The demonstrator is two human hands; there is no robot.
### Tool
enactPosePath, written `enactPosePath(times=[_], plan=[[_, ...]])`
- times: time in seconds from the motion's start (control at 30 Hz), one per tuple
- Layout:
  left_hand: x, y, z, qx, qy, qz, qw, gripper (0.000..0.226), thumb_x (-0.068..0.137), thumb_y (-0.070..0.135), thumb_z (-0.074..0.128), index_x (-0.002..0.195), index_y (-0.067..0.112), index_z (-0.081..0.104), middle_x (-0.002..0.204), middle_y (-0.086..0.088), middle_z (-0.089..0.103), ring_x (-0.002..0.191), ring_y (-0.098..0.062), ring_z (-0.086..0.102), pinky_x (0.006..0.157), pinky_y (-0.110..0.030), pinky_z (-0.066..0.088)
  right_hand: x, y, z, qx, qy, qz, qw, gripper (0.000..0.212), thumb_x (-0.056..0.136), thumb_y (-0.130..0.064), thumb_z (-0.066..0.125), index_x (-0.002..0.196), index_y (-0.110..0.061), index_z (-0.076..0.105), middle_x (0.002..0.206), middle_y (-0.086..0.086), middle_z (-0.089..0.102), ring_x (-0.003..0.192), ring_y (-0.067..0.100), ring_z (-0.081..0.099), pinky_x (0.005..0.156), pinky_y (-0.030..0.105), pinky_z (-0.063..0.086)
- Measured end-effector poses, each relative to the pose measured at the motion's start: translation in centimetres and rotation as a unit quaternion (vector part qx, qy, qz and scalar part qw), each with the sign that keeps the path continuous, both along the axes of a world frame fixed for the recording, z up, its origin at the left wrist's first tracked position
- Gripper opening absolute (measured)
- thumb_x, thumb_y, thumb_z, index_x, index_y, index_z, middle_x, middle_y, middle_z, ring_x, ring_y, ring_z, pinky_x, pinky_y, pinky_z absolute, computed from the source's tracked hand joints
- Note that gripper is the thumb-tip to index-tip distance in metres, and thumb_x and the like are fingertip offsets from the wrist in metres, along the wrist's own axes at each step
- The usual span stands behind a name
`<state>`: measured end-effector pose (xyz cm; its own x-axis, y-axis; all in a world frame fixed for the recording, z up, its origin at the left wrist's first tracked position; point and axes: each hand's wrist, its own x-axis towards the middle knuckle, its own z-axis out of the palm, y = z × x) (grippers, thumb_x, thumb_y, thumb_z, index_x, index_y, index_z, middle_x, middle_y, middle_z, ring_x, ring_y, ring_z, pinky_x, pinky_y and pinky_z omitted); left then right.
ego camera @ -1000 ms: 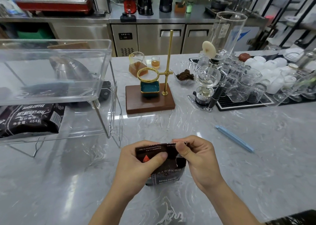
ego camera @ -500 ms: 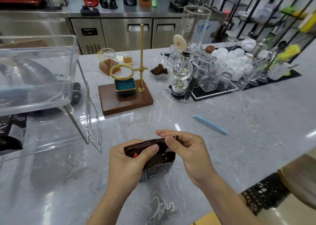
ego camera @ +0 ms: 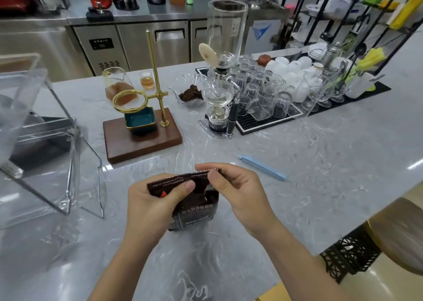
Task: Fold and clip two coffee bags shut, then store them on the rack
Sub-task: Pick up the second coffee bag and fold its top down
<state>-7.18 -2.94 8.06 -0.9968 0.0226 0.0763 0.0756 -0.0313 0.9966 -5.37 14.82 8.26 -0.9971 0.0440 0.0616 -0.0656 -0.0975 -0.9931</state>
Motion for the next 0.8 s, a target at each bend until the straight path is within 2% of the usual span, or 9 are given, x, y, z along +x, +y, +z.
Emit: enactPosePath(times=[0.13, 0.27, 0.33, 0.4, 0.47, 0.57, 0.6, 0.7, 0.8], plan=[[-1.1, 0.5, -0.4, -0.004, -0.026, 0.023, 0.999, 0.008, 0.061, 0.027, 0.082, 0.069, 0.028, 0.082, 0.066, 0.002, 0.079, 0.061, -0.007, 0.074, 0.054, -0.017, 0.058, -0.6, 2.3, -1.3, 0.001, 0.006, -0.013, 1.0, 0.022, 0.096, -0.001, 0.06, 0.109, -0.01, 0.076, 0.105, 0.005, 0.079, 0.102, 0.016, 0.072, 0.087, 0.02, 0.053], [-1.5, 0.3, -0.8, -0.009, -0.023, 0.024, 0.999, 0.007, 0.063, 0.023, 0.08, 0.065, 0.03, 0.08, 0.06, 0.009, 0.076, 0.055, 0.0, 0.07, 0.051, -0.012, 0.053, -0.9, 6.5, -3.1, 0.023, -0.008, -0.076, 0.997, 0.027, 0.095, 0.004, 0.061, 0.099, -0.016, 0.077, 0.094, 0.002, 0.081, 0.093, 0.016, 0.075, 0.082, 0.017, 0.054], [-1.6, 0.3, -0.9, -0.017, -0.019, 0.023, 0.999, 0.008, 0.064, 0.021, 0.079, 0.064, 0.029, 0.08, 0.059, 0.009, 0.075, 0.055, 0.0, 0.069, 0.051, -0.011, 0.053, -1.4, 8.8, -4.6, 0.079, -0.021, -0.136, 0.987, 0.03, 0.092, 0.006, 0.064, 0.092, -0.021, 0.076, 0.086, -0.007, 0.08, 0.083, 0.008, 0.074, 0.079, 0.014, 0.053], [-1.7, 0.2, -1.2, -0.021, -0.016, 0.023, 0.999, 0.006, 0.063, 0.022, 0.08, 0.066, 0.027, 0.08, 0.06, 0.007, 0.076, 0.056, -0.003, 0.07, 0.052, -0.014, 0.054, -2.2, 11.0, -6.2, 0.204, -0.037, -0.193, 0.959, 0.031, 0.09, 0.0, 0.069, 0.089, -0.03, 0.073, 0.084, -0.016, 0.077, 0.083, 0.001, 0.07, 0.08, 0.014, 0.052], [-1.8, 0.1, -1.3, -0.018, -0.02, 0.031, 0.999, 0.012, 0.059, 0.029, 0.083, 0.069, 0.024, 0.081, 0.063, 0.004, 0.077, 0.058, -0.007, 0.072, 0.053, -0.018, 0.057, -3.0, 12.9, -7.7, 0.324, -0.052, -0.216, 0.919, 0.027, 0.088, -0.007, 0.071, 0.096, -0.032, 0.071, 0.095, -0.016, 0.072, 0.091, 0.005, 0.066, 0.083, 0.017, 0.048], [-1.8, -0.1, -1.8, -0.025, -0.025, 0.047, 0.998, 0.024, 0.056, 0.031, 0.096, 0.072, 0.022, 0.082, 0.065, 0.0, 0.078, 0.06, -0.011, 0.074, 0.054, -0.023, 0.06, -4.6, 15.1, -9.6, 0.452, -0.055, -0.185, 0.871, 0.027, 0.083, -0.013, 0.075, 0.11, -0.016, 0.072, 0.106, -0.001, 0.068, 0.097, 0.018, 0.061, 0.086, 0.026, 0.044], [-1.9, 0.0, -1.8, -0.024, -0.031, 0.05, 0.998, 0.022, 0.058, 0.034, 0.094, 0.073, 0.022, 0.082, 0.066, 0.0, 0.079, 0.061, -0.013, 0.075, 0.055, -0.026, 0.062, -5.1, 15.6, -10.0, 0.484, -0.063, -0.169, 0.856, 0.029, 0.082, -0.016, 0.078, 0.11, -0.012, 0.073, 0.107, 0.003, 0.069, 0.098, 0.022, 0.062, 0.086, 0.029, 0.045], [-1.8, -0.3, -2.2, -0.025, -0.042, 0.059, 0.997, 0.023, 0.058, 0.037, 0.085, 0.075, 0.021, 0.082, 0.067, -0.002, 0.079, 0.063, -0.017, 0.075, 0.058, -0.033, 0.062, -5.9, 16.1, -11.1, 0.537, -0.084, -0.147, 0.826, 0.028, 0.078, -0.021, 0.081, 0.104, -0.01, 0.076, 0.106, 0.007, 0.069, 0.1, 0.028, 0.061, 0.087, 0.033, 0.045], [-1.8, -0.4, -2.4, -0.027, -0.048, 0.06, 0.997, 0.036, 0.053, 0.044, 0.091, 0.077, 0.018, 0.082, 0.07, -0.006, 0.079, 0.064, -0.022, 0.076, 0.059, -0.04, 0.062, -5.9, 16.5, -11.8, 0.539, -0.065, -0.158, 0.825, 0.019, 0.078, -0.017, 0.082, 0.095, -0.01, 0.079, 0.104, 0.007, 0.069, 0.101, 0.028, 0.059, 0.088, 0.033, 0.044]])
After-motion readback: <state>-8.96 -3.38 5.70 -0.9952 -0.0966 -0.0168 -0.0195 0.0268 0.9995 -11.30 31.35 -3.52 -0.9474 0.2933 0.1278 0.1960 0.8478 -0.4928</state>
